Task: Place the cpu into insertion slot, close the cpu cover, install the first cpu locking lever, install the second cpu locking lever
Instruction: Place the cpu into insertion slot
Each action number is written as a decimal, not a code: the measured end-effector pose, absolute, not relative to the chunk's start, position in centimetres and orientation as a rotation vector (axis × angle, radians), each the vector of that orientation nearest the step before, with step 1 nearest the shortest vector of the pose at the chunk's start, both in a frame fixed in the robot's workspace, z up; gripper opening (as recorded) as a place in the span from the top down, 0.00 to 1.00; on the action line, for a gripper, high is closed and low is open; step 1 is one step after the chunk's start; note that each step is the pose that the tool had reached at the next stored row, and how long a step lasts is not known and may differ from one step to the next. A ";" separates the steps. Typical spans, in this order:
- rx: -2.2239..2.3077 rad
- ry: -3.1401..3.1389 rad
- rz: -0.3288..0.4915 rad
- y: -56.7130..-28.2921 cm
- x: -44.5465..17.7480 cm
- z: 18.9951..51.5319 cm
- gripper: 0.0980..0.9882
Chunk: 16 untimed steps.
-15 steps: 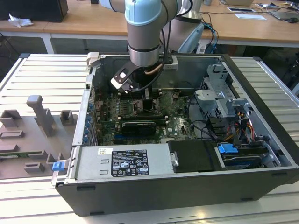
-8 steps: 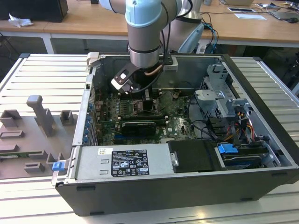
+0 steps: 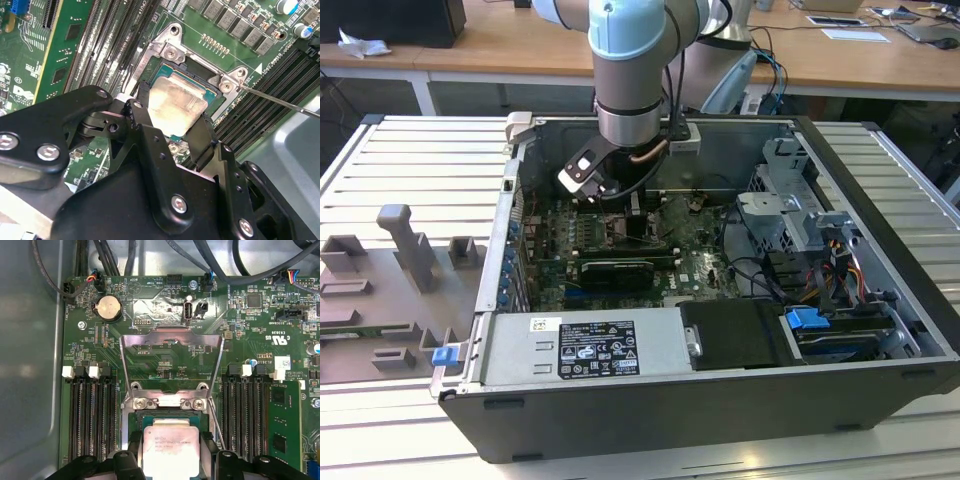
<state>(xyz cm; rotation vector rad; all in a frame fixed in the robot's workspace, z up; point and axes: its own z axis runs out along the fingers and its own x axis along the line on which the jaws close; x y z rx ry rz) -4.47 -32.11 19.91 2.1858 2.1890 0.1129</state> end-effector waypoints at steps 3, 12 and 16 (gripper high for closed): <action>2.186 2.189 0.113 -32.1 -4.5 19.9 0.42; 2.186 2.189 0.113 -32.1 -4.5 20.6 0.35; 2.186 2.188 0.113 -32.1 -4.5 21.2 0.35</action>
